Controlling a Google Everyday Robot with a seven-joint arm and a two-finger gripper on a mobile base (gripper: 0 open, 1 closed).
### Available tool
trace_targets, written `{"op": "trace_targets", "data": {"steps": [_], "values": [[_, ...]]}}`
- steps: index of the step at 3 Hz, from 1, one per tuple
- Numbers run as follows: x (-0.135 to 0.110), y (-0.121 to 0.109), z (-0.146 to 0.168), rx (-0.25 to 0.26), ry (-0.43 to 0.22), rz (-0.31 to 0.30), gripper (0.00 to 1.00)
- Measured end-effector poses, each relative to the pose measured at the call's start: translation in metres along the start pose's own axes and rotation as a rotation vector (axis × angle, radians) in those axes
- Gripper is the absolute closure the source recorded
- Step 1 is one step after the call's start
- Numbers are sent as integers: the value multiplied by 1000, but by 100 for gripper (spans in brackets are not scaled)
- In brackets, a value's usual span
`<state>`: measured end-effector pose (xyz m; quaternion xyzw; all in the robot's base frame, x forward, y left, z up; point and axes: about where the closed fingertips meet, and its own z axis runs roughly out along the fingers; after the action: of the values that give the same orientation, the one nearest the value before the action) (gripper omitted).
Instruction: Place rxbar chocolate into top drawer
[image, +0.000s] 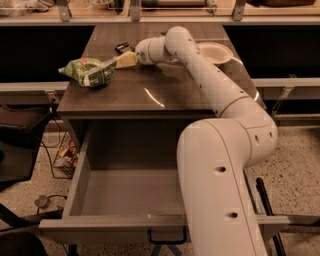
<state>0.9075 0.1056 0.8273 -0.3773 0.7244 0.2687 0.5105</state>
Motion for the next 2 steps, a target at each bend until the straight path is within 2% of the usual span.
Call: {"op": "trace_targets", "data": {"steps": [1,2], "values": [[5,0,5,3,18,37,34],[0,0,3,3,18,37,56]]}}
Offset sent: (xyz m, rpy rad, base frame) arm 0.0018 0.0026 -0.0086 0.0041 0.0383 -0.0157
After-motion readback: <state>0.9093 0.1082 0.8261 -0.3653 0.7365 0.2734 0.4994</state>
